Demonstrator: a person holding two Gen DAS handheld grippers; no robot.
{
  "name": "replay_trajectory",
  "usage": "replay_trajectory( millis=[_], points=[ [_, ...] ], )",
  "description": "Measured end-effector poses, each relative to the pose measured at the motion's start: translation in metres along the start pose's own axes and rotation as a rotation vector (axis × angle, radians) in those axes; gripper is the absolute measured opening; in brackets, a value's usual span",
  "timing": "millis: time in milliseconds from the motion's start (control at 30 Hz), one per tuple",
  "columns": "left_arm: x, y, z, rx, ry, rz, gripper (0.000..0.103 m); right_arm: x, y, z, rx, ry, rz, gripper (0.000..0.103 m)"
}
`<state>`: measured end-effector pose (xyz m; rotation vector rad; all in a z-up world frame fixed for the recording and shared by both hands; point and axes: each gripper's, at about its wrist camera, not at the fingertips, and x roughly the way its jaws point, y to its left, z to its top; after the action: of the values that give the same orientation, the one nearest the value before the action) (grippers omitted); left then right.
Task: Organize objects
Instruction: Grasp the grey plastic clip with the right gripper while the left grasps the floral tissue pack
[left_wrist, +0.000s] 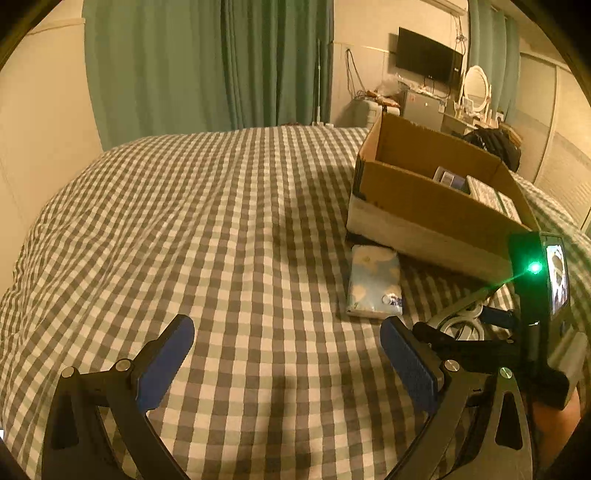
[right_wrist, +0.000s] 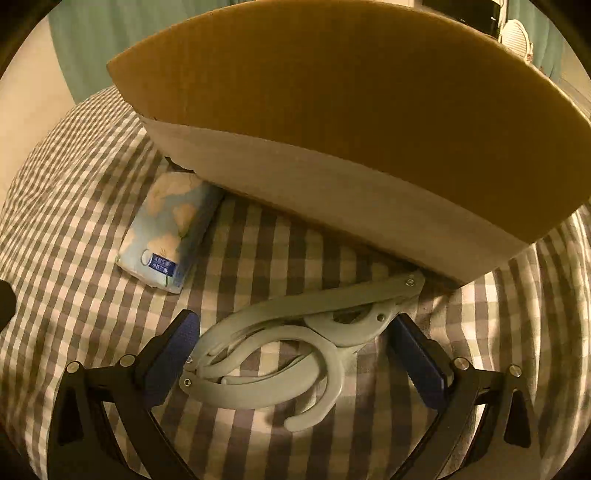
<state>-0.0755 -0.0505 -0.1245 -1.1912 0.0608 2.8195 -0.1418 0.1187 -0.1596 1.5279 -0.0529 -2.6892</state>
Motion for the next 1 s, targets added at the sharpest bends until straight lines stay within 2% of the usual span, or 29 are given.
replay_trajectory(
  millis=[133, 333, 433, 467, 500, 600, 733, 833, 1000],
  points=[
    [0.006, -0.001, -0.002, 0.013, 0.018, 0.010, 0.103, -0.006, -0.001, -0.005, -0.039, 0.009, 0.004, 0.098],
    [0.010, 0.000, -0.004, 0.016, 0.031, 0.012, 0.103, -0.021, -0.007, -0.019, -0.064, 0.035, 0.036, 0.084],
    [0.013, 0.001, -0.004, 0.017, 0.036, 0.011, 0.103, -0.030, -0.012, -0.027, -0.064, 0.061, 0.063, 0.066],
    [0.013, 0.000, -0.004, 0.019, 0.038, 0.011, 0.103, -0.034, -0.013, -0.029, -0.073, 0.062, 0.062, 0.049],
    [0.013, 0.000, -0.004, 0.022, 0.039, 0.012, 0.103, -0.039, -0.009, -0.031, -0.083, 0.063, 0.059, 0.043],
    [0.014, 0.000, -0.005, 0.026, 0.041, 0.009, 0.103, -0.047, -0.023, -0.033, -0.046, 0.100, 0.123, 0.029],
    [0.014, -0.001, -0.004, 0.028, 0.041, 0.007, 0.103, -0.061, -0.040, -0.044, -0.027, 0.114, 0.128, 0.020],
    [0.015, -0.002, -0.004, 0.032, 0.043, 0.006, 0.103, -0.075, -0.045, -0.051, -0.042, 0.118, 0.116, 0.009],
    [0.018, -0.009, -0.007, 0.047, 0.054, -0.013, 0.103, -0.093, -0.047, -0.066, -0.068, 0.116, 0.055, 0.008]
  ],
)
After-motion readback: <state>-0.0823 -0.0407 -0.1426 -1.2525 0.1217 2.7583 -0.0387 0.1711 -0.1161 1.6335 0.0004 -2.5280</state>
